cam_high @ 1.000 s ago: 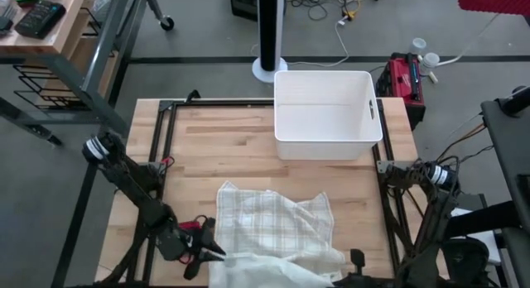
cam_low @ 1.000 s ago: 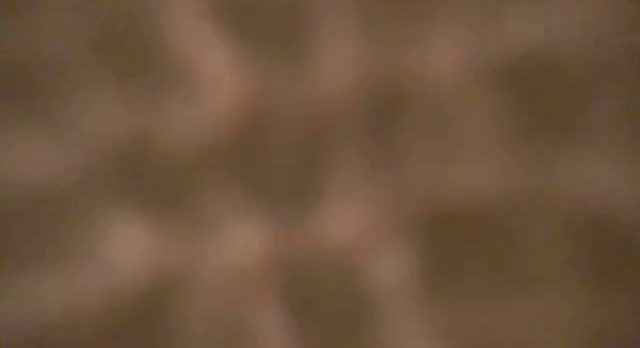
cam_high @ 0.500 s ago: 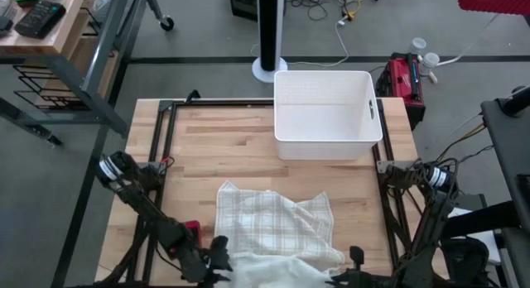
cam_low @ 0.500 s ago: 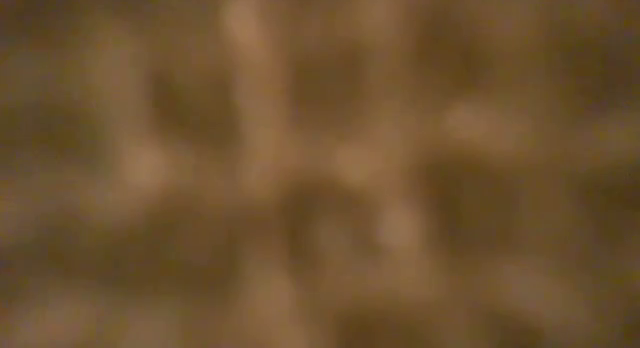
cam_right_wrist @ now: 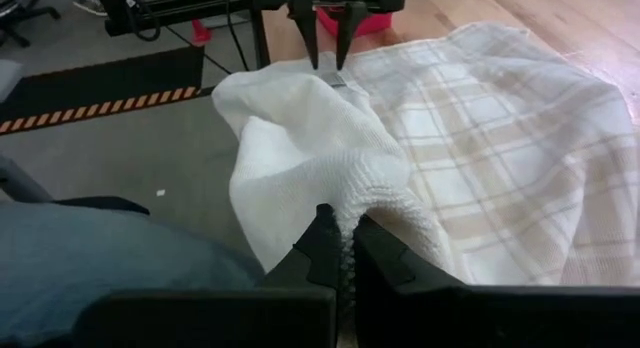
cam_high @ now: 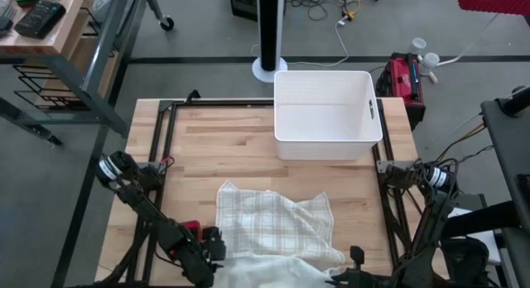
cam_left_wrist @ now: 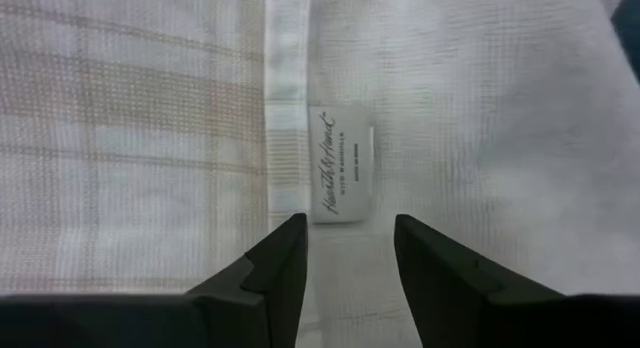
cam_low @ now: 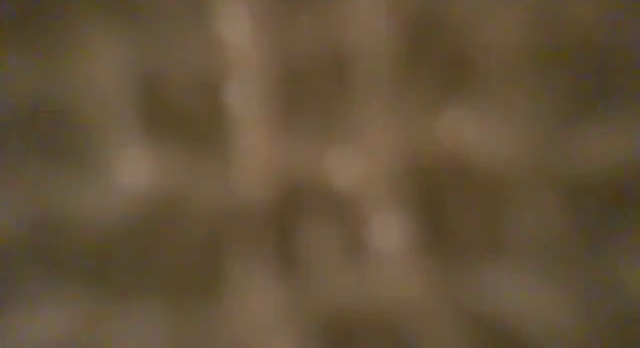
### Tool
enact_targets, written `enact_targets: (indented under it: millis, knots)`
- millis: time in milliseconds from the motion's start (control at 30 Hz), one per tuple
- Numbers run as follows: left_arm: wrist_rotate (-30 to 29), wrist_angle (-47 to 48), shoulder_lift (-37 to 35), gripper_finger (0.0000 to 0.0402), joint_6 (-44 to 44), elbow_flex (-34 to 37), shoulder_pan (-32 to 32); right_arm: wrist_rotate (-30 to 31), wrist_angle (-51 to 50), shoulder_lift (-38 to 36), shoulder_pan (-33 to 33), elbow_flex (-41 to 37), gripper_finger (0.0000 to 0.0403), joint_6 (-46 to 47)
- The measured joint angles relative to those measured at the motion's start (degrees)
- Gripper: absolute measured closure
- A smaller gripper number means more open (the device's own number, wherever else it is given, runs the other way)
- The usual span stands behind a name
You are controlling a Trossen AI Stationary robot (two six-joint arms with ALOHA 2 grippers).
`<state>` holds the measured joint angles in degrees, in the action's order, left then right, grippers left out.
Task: Fold towel
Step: Fold the light brown kitchen towel
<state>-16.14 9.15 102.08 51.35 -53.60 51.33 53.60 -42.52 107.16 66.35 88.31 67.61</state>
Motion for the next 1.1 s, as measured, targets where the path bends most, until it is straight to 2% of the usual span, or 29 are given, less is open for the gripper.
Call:
enact_targets:
  millis: [433,533,700,800,1000,1100]
  knots:
    - [3.6,-1.1,1.0,0.0268,4.5,0.0,-2.4,0.0,0.0,0.0,-0.4,-0.2,0.0403,-0.2]
    - [6.7,-3.9,2.8,0.0295,2.9,-0.5,-2.9,0.0,0.0,0.0,-0.4,-0.3,0.0403,-0.4]
    - [10.3,-3.4,4.4,0.0389,-1.4,-2.6,-2.6,0.8,-0.2,0.0,-0.4,-0.3,0.0403,-2.5]
    - [9.5,-2.3,3.6,0.0395,-1.3,-3.3,-1.9,2.5,-0.4,0.0,-0.7,-0.3,0.0403,-4.5]
    - [3.7,-1.1,1.5,0.0401,-1.1,-5.4,0.1,4.2,-0.6,0.0,-1.6,-0.3,0.0403,-8.9]
    - [3.8,1.7,1.4,0.0401,2.9,-6.3,0.8,3.4,-0.6,0.0,-1.9,-0.3,0.0403,-10.6]
